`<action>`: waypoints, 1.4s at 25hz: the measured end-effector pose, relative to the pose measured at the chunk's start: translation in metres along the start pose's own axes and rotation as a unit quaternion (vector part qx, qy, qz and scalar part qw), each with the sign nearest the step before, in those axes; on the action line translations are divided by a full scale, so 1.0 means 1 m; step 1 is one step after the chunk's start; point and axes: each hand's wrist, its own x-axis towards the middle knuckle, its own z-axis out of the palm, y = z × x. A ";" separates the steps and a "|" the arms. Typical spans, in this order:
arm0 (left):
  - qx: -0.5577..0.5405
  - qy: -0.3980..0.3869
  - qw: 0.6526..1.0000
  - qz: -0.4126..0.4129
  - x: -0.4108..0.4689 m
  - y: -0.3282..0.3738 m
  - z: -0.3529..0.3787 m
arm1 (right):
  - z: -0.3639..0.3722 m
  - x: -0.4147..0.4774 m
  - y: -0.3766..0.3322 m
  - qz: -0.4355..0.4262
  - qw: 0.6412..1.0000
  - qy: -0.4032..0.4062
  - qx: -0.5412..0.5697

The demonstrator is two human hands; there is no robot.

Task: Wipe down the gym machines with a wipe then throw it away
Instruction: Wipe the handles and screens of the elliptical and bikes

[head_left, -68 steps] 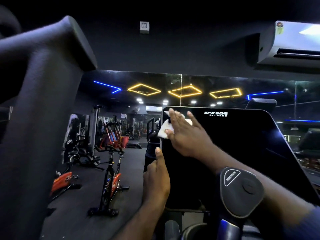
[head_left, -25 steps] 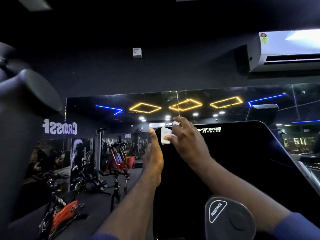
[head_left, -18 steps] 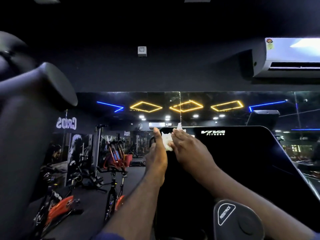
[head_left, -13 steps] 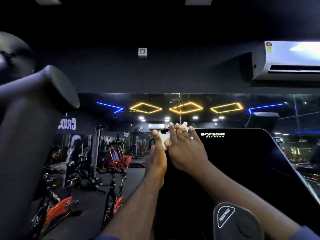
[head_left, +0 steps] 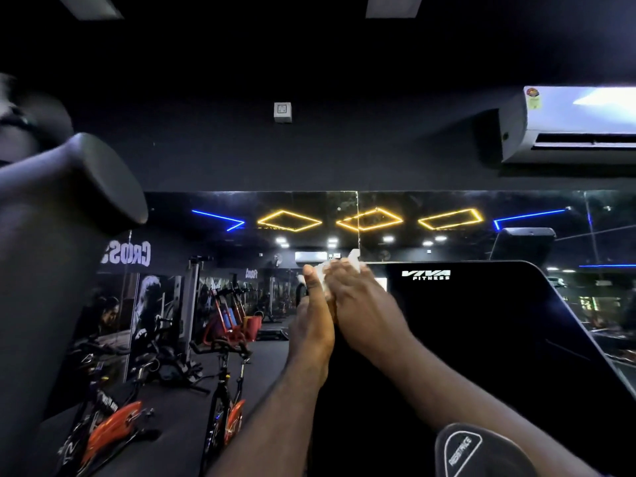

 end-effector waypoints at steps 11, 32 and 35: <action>0.320 0.029 0.942 0.094 -0.015 0.019 0.013 | -0.009 -0.032 0.034 0.078 0.995 -0.048 -0.049; 0.455 -0.219 0.849 0.156 0.068 0.102 0.126 | -0.020 -0.061 0.085 0.193 0.981 0.014 -0.009; 0.446 -0.225 0.853 0.153 0.069 0.103 0.128 | -0.032 -0.069 0.118 0.202 0.967 0.120 0.101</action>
